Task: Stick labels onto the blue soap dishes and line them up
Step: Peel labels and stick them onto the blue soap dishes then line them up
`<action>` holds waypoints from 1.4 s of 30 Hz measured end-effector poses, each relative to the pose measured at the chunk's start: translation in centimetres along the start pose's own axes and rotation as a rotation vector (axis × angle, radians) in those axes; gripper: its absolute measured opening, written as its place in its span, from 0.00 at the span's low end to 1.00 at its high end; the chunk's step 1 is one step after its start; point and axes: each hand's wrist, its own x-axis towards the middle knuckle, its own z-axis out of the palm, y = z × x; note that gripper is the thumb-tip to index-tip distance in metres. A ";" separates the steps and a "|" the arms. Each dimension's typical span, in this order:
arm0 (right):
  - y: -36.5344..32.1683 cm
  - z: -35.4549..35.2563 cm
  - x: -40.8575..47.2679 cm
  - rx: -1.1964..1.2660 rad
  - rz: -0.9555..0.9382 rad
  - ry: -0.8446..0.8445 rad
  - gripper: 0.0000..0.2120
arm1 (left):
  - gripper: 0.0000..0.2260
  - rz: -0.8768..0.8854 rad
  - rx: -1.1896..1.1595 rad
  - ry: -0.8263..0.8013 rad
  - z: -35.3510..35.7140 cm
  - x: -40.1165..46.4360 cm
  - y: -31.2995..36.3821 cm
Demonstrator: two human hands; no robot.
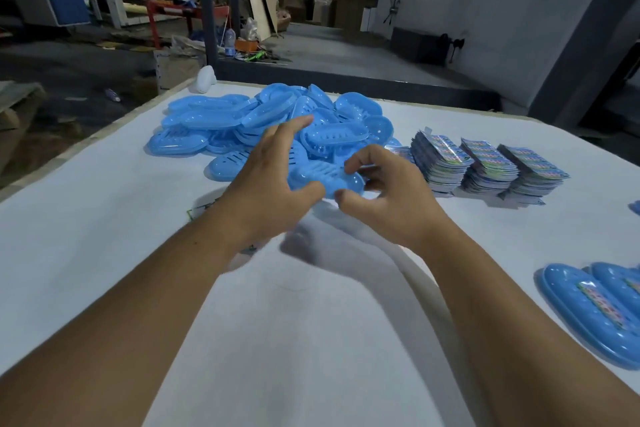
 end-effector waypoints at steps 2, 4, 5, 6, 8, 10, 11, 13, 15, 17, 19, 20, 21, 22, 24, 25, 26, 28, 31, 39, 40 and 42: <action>-0.1 -0.6 -0.8 0.077 0.036 -0.123 0.15 | 0.38 0.046 0.048 -0.149 -0.3 -0.3 0.2; -0.1 -1.3 -1.3 0.145 0.093 -0.206 0.16 | 0.39 0.035 0.100 -0.276 -0.4 -0.5 0.2; 0.0 -1.7 -1.5 0.169 0.128 -0.241 0.17 | 0.38 0.023 0.113 -0.336 -0.4 -0.6 0.2; 0.1 -2.1 -1.5 0.177 0.162 -0.273 0.18 | 0.37 0.010 0.121 -0.387 -0.2 -0.7 0.1; 0.3 -2.8 -1.6 0.173 0.239 -0.336 0.21 | 0.33 -0.018 0.105 -0.413 0.2 -1.2 0.1; 0.4 -3.2 -1.6 0.195 0.319 -0.399 0.25 | 0.30 -0.016 0.161 -0.360 0.5 -1.7 0.1; 0.5 -3.2 -1.6 0.203 0.340 -0.426 0.26 | 0.30 -0.007 0.219 -0.336 0.6 -1.7 0.1; 0.6 -3.1 -1.6 0.201 0.351 -0.455 0.28 | 0.31 0.011 0.267 -0.322 0.7 -1.5 -0.1; 0.6 -2.9 -1.5 0.188 0.351 -0.464 0.29 | 0.32 0.036 0.276 -0.355 0.7 -1.2 -0.3; 0.6 -2.8 -1.5 0.139 0.325 -0.483 0.27 | 0.32 0.056 0.293 -0.385 0.8 -1.0 -0.3; 0.4 -2.7 -1.6 0.090 0.299 -0.500 0.25 | 0.31 0.067 0.307 -0.394 0.9 -0.8 -0.5; 0.3 -2.7 -1.6 0.072 0.298 -0.502 0.24 | 0.31 0.071 0.317 -0.398 0.9 -0.7 -0.5; 0.3 -2.7 -1.6 0.053 0.300 -0.501 0.24 | 0.31 0.072 0.329 -0.404 1.0 -0.7 -0.6; 0.2 -2.8 -1.6 0.035 0.304 -0.501 0.24 | 0.31 0.071 0.338 -0.411 0.9 -0.7 -0.7; 0.2 -2.8 -1.6 0.025 0.315 -0.517 0.23 | 0.31 0.050 0.324 -0.420 0.6 -0.8 -0.7; 0.3 -2.8 -1.5 0.047 0.329 -0.522 0.23 | 0.30 0.031 0.291 -0.406 0.4 -0.8 -0.6; 0.3 -2.8 -1.5 0.090 0.353 -0.515 0.23 | 0.28 0.008 0.254 -0.358 0.1 -0.8 -0.5; 0.3 -2.8 -1.3 0.184 0.407 -0.459 0.22 | 0.23 -0.029 0.285 -0.152 -0.8 -0.1 -0.6; 0.3 -3.0 -1.1 0.200 0.400 -0.376 0.22 | 0.19 -0.214 0.581 0.068 -2.8 0.6 -1.3; -0.1 -2.8 -1.3 0.153 0.325 -0.323 0.18 | 0.27 -0.464 0.724 -0.160 -4.0 0.2 -1.8; -0.1 -2.7 -1.3 0.155 0.323 -0.318 0.18 | 0.28 -0.472 0.691 -0.154 -4.0 0.2 -1.6; 0.0 -2.6 -1.4 0.165 0.321 -0.306 0.18 | 0.29 -0.483 0.620 -0.148 -4.0 0.3 -1.7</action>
